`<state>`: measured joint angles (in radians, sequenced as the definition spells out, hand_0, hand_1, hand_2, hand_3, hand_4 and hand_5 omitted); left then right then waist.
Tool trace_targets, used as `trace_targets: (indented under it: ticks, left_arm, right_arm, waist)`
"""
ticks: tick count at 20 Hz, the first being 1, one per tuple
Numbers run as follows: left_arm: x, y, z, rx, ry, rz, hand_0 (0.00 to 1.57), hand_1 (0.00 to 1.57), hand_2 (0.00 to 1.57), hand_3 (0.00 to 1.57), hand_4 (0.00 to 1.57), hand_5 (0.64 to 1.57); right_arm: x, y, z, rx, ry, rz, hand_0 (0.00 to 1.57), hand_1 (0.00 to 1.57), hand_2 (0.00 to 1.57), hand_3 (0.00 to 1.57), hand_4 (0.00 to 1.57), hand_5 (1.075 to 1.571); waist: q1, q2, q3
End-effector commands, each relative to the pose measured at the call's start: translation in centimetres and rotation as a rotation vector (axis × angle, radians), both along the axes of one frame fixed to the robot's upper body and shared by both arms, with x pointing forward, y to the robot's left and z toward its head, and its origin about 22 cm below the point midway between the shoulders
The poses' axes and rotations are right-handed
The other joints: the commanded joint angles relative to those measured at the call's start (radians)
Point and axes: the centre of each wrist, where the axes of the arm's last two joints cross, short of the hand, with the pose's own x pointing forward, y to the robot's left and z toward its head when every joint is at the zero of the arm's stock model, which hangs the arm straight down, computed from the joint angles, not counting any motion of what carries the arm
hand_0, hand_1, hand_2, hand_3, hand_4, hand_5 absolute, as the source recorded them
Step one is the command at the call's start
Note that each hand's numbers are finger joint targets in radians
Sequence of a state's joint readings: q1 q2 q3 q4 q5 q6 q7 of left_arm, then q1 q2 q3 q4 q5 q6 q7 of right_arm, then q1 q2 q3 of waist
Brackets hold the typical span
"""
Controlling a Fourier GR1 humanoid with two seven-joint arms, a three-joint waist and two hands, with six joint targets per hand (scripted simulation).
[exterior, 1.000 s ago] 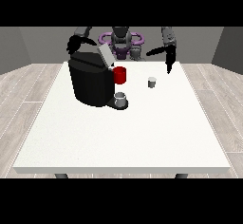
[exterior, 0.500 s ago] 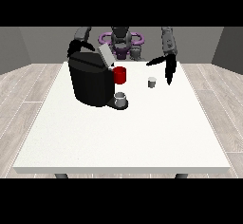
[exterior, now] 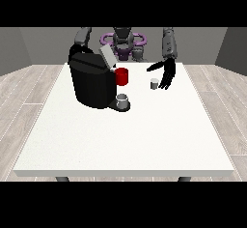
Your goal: Insert the coffee pod into the coffee machine and close the lid
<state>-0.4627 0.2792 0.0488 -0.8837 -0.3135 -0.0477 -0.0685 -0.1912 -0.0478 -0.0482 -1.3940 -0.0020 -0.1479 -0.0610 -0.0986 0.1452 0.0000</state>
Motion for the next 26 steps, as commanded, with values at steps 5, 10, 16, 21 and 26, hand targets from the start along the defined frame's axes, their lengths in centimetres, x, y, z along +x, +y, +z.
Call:
trace_targets:
  ticks: [5,10,16,21,26]
  left_arm:
    - [0.2,0.4,-1.2,0.165,0.084,-0.024,0.63,0.63,0.76,0.49,0.00,1.571]
    - [0.4,0.4,-1.7,0.264,0.005,-0.048,0.55,0.55,0.70,0.45,0.00,1.571]
    - [0.9,0.8,-1.8,0.308,-0.052,0.004,0.72,0.72,0.86,0.65,0.23,1.571]
    - [1.3,3.0,-1.7,0.336,-0.108,0.056,0.84,0.84,0.97,0.75,0.38,1.571]
    - [2.5,1.8,-0.5,0.449,-0.045,0.016,0.90,0.90,1.01,0.78,0.31,1.571]
  right_arm:
    - [0.1,-0.4,-0.1,-0.026,0.051,0.008,0.00,0.00,0.00,0.00,0.39,1.571]
    - [1.5,0.6,0.7,0.002,-0.022,-0.014,0.00,0.00,0.00,0.00,0.43,1.571]
    - [-0.2,0.6,-0.6,0.007,0.037,0.019,0.00,0.00,0.00,0.00,0.52,1.571]
    - [0.6,2.5,2.7,0.023,-0.033,0.056,0.00,0.00,0.00,0.00,0.51,1.571]
    - [0.8,2.4,1.8,0.030,-0.004,0.051,0.00,0.00,0.00,0.00,0.51,1.571]
  waist:
    - [-0.021,-0.023,0.0000]
    - [-0.011,0.039,-0.0001]
    - [-0.039,0.002,-0.0001]
    - [-0.079,0.061,-0.0006]
    - [-0.080,0.033,-0.0001]
